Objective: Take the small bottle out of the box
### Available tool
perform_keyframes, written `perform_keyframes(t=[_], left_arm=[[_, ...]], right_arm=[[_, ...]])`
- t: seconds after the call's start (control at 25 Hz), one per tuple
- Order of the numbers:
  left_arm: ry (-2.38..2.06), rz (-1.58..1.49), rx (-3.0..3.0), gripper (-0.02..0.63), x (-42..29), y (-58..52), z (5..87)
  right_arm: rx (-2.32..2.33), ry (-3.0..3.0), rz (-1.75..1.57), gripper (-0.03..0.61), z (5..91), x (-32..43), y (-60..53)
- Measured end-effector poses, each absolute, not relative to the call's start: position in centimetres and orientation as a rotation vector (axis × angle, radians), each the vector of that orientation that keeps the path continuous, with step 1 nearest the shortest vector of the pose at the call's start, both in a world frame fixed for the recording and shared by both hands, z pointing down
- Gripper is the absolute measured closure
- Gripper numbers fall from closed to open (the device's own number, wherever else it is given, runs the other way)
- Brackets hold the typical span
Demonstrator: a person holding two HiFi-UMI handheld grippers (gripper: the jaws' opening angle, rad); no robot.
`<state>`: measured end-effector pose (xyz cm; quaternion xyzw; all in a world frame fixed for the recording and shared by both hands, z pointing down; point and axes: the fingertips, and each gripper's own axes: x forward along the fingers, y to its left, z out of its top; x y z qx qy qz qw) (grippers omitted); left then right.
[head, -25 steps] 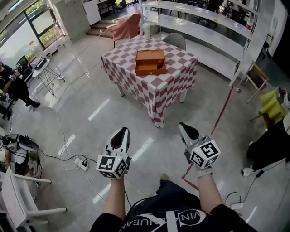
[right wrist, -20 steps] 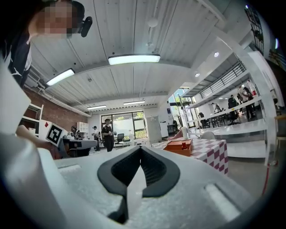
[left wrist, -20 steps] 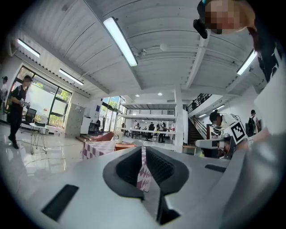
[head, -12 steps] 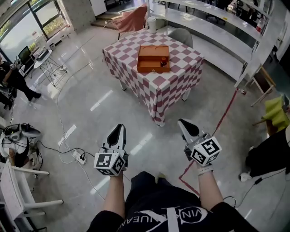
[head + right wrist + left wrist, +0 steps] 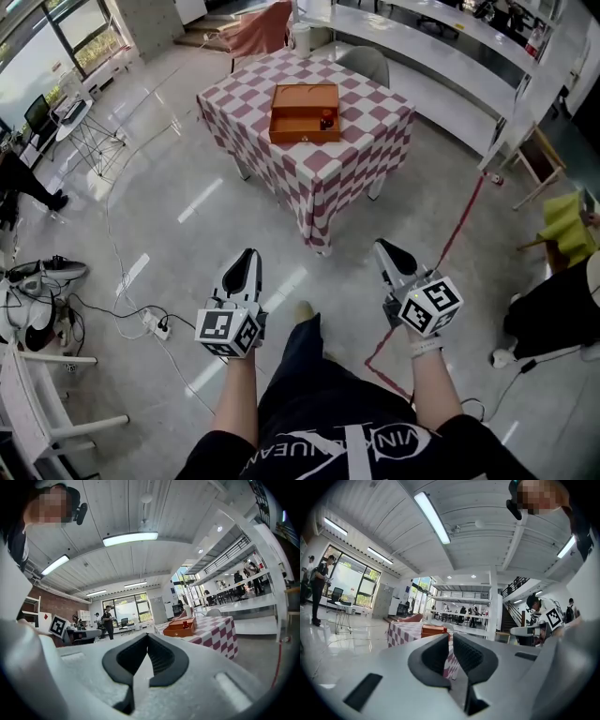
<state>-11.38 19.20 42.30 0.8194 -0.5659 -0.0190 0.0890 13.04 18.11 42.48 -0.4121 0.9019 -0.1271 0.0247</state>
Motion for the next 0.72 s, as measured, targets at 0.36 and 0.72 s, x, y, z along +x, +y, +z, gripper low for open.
perform_keyframes(t=[0.36, 0.72], left_arm=[[-1.678, -0.124, 2.48, 0.581, -11.5, 13.2, 40.4], [-1.684, -0.118, 2.447, 0.581, -13.2, 6.9, 41.3]], right_arm=[[-1.23, 2.839, -0.265, 0.572, 40.1, 12.2, 12.8], [-1.236, 2.841, -0.289, 0.572, 40.8, 10.7, 6.8]])
